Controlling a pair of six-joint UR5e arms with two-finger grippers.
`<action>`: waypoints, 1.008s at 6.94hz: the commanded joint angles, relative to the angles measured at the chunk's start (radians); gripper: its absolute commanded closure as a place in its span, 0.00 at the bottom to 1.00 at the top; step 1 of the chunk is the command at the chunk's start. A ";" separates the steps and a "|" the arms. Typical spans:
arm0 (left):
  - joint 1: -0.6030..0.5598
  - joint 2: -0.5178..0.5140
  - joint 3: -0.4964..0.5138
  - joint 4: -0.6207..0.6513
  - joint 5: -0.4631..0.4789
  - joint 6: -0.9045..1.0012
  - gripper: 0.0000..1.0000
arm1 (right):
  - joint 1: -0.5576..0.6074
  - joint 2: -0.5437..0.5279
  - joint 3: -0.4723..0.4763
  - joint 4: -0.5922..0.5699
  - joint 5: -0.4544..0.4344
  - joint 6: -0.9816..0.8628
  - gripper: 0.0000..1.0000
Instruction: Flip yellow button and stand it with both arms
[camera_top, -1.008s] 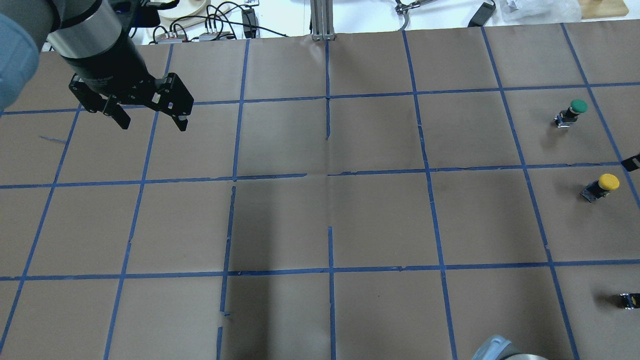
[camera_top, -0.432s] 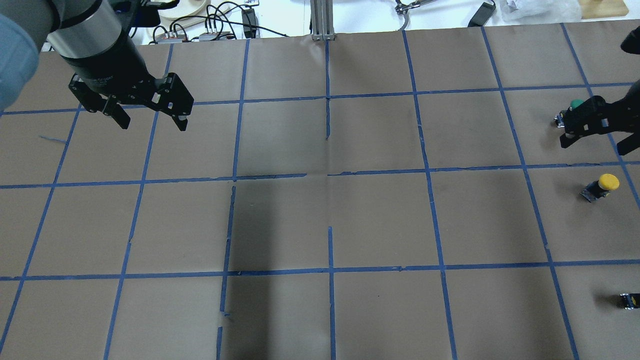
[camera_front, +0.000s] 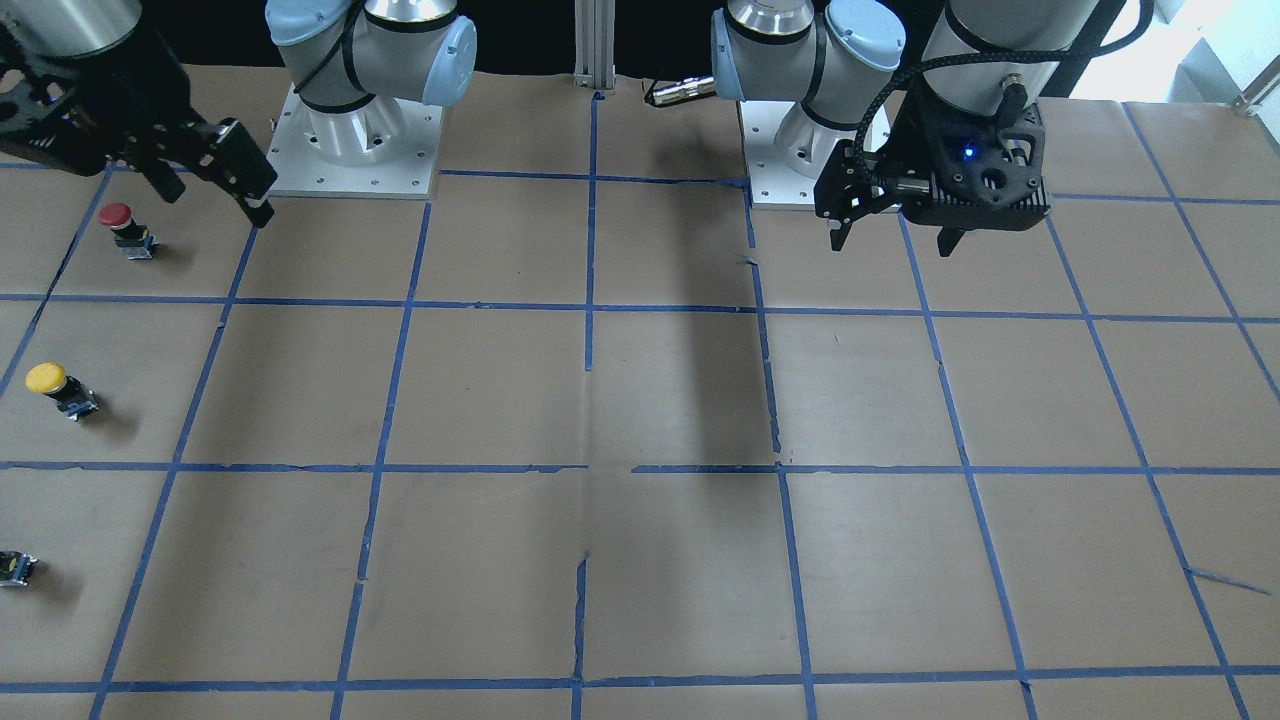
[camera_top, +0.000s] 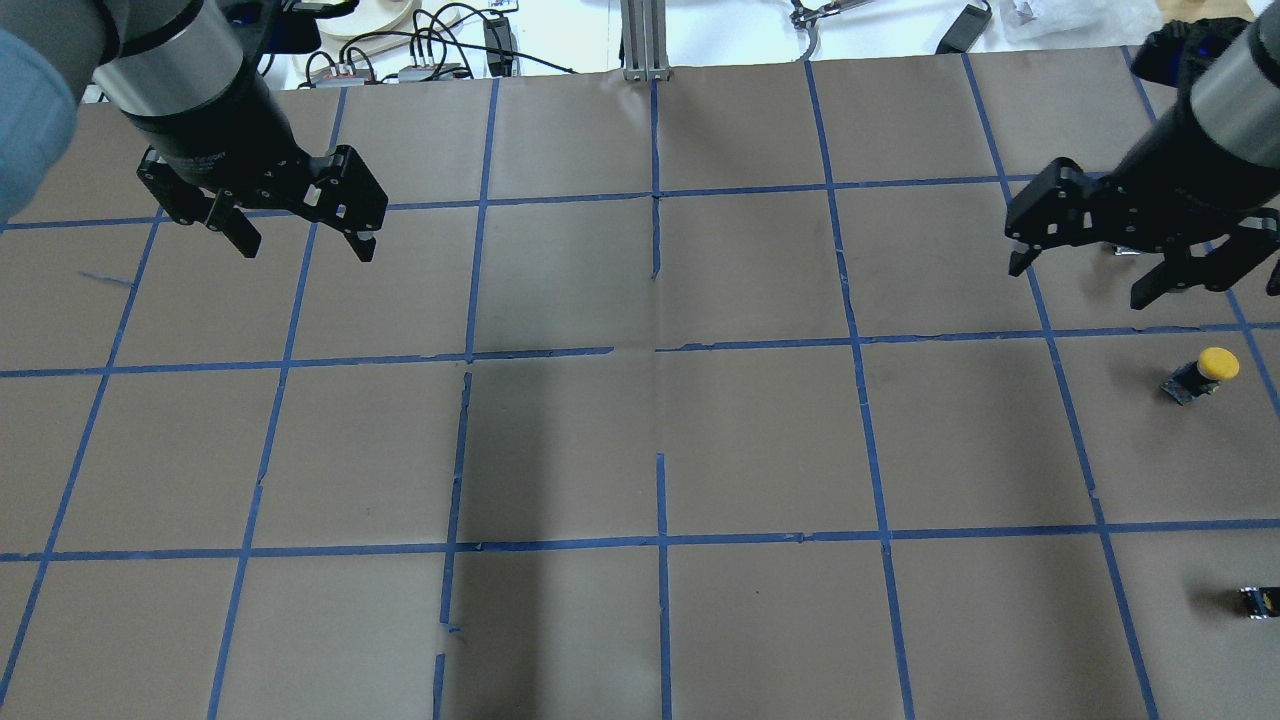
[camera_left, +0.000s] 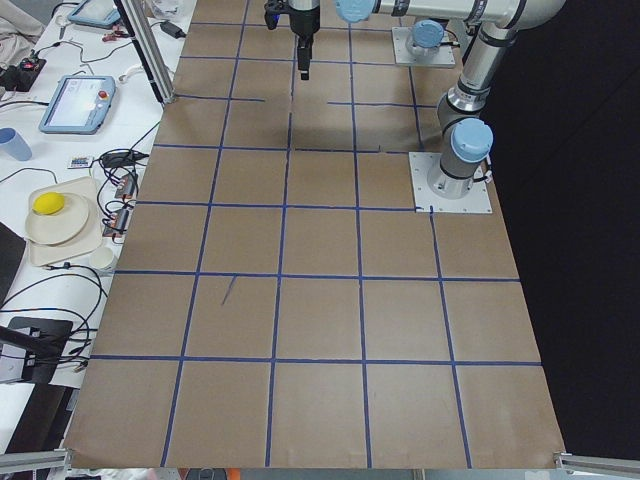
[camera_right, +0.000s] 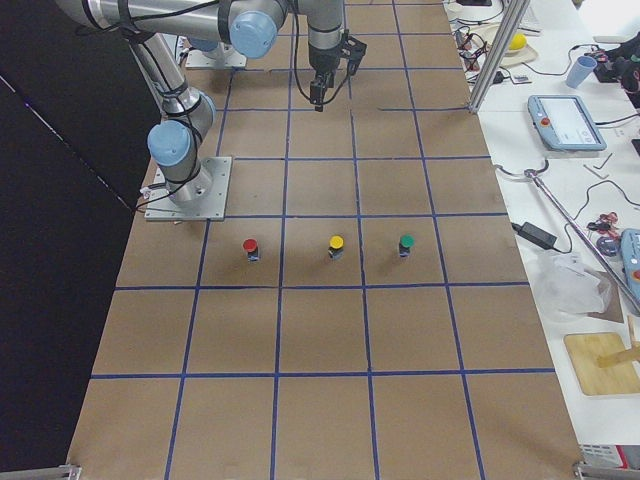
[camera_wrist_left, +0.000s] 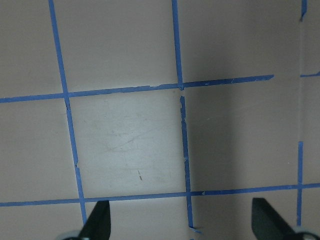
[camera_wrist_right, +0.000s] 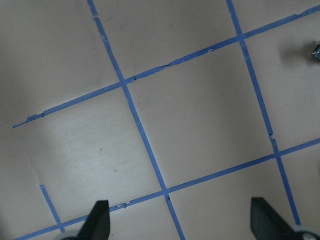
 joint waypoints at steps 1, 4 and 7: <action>0.000 0.001 0.000 0.000 0.000 0.001 0.00 | 0.105 0.001 -0.043 0.066 -0.025 0.082 0.00; -0.002 0.001 -0.002 0.000 0.000 0.001 0.00 | 0.143 0.002 -0.017 0.067 -0.034 0.068 0.00; -0.006 -0.003 -0.002 -0.008 -0.009 -0.010 0.00 | 0.168 0.005 -0.018 0.064 -0.039 -0.009 0.00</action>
